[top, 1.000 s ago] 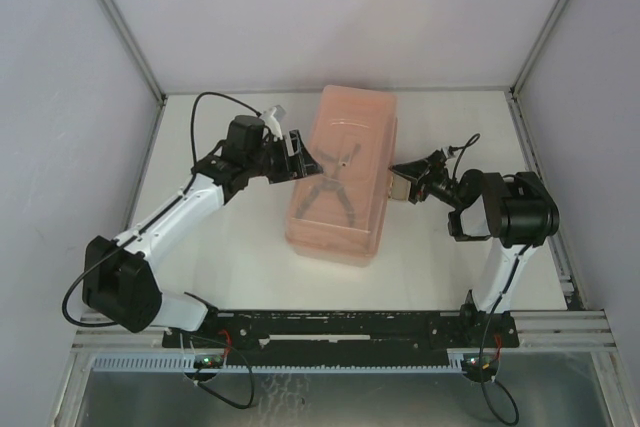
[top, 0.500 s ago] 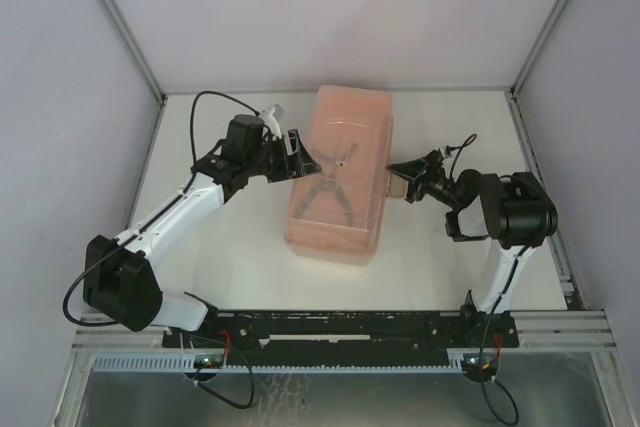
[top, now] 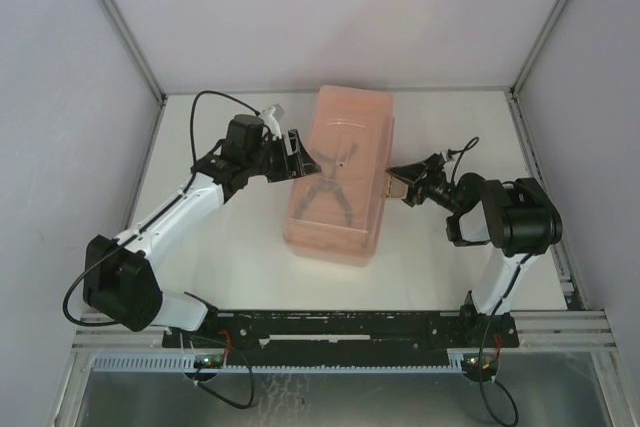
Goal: Pack the tool kit
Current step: Close the toolbox at the center of the board.
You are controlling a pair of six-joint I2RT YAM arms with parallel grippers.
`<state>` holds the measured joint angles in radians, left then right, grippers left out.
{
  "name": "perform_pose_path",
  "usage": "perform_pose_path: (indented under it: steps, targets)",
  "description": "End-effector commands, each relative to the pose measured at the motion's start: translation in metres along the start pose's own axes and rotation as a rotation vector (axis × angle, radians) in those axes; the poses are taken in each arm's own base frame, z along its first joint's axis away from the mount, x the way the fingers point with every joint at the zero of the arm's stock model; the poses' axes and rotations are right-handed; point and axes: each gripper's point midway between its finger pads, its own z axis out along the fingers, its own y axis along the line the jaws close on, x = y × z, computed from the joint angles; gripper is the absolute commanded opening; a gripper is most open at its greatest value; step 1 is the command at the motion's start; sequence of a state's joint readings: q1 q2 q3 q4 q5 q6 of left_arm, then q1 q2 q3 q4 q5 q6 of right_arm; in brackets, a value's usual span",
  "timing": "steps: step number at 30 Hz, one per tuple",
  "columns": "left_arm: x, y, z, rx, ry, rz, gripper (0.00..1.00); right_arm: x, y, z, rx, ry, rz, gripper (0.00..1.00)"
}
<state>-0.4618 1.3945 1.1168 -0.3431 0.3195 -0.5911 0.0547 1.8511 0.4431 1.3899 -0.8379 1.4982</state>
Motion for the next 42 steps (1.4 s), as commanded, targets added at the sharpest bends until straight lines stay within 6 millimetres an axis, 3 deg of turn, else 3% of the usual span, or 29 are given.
perform_pose_path:
  steps: [1,14,20,42]
  targets:
    - [0.008,-0.012,0.001,0.035,0.063,0.021,0.73,0.025,0.042,-0.001,-0.126,0.096,-0.145,0.70]
    - [0.010,-0.011,0.001,0.038,0.068,0.023,0.72,0.028,0.051,-0.005,-0.133,0.090,-0.179,0.69]
    - [0.011,-0.011,0.002,0.037,0.074,0.021,0.71,0.029,0.045,-0.005,-0.063,0.081,-0.211,0.69]
    - [0.012,-0.009,0.003,0.034,0.078,0.021,0.63,0.035,0.051,-0.012,0.022,0.057,-0.293,0.65]
